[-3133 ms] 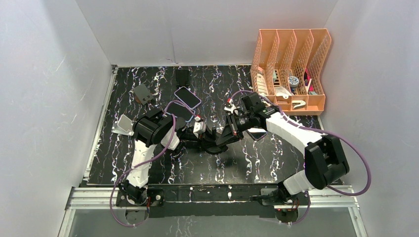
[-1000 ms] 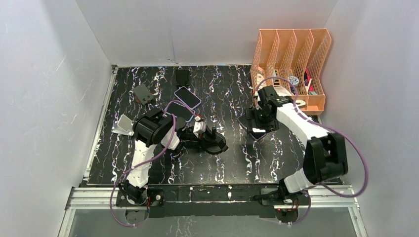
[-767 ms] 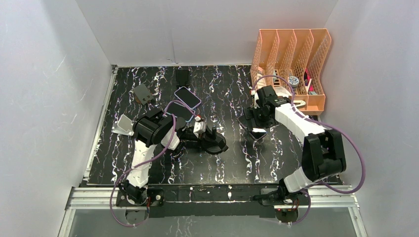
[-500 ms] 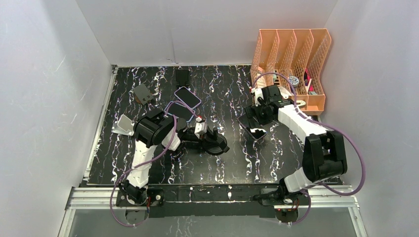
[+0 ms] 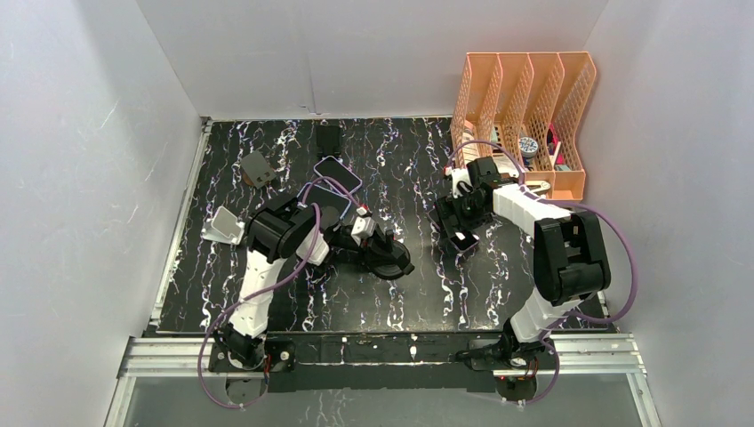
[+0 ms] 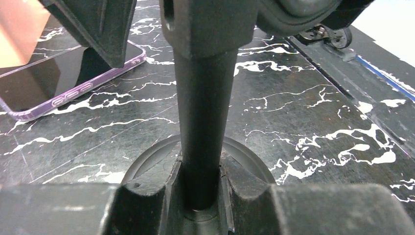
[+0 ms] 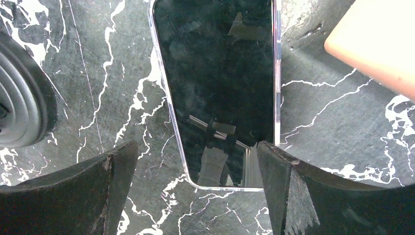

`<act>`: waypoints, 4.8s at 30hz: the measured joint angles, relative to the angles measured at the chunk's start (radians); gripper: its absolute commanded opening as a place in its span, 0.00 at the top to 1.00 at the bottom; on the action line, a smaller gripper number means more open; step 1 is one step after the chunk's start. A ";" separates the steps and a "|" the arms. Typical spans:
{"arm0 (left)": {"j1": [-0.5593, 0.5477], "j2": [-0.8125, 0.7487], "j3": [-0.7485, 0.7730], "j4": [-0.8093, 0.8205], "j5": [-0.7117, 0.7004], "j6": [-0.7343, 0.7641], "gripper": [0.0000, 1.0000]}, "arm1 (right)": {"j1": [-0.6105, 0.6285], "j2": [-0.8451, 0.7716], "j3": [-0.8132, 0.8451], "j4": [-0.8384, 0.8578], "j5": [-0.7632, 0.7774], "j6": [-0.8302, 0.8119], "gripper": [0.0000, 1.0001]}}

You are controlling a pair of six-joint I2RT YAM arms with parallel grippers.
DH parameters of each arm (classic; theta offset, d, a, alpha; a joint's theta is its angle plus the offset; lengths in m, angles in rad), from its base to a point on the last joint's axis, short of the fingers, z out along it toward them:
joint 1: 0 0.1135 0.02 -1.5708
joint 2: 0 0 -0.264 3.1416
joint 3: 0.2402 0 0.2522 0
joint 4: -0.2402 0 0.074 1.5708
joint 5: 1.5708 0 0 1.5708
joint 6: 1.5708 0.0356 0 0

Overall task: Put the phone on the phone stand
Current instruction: Adjust the phone stand at the center of the board, then pick up the phone at the center of the board, then adjust the phone.

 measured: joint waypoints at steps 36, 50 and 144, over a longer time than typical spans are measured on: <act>0.080 -0.141 -0.210 -0.040 -0.137 -0.038 0.02 | 0.010 0.007 -0.064 0.130 0.053 -0.064 0.02; 0.064 -0.367 -0.356 -0.090 -0.423 -0.026 0.02 | 0.151 0.002 -0.057 0.082 0.255 0.062 0.72; 0.334 -0.459 0.694 -0.815 0.127 -0.721 1.00 | 0.077 -0.025 0.148 0.935 -0.948 0.309 0.30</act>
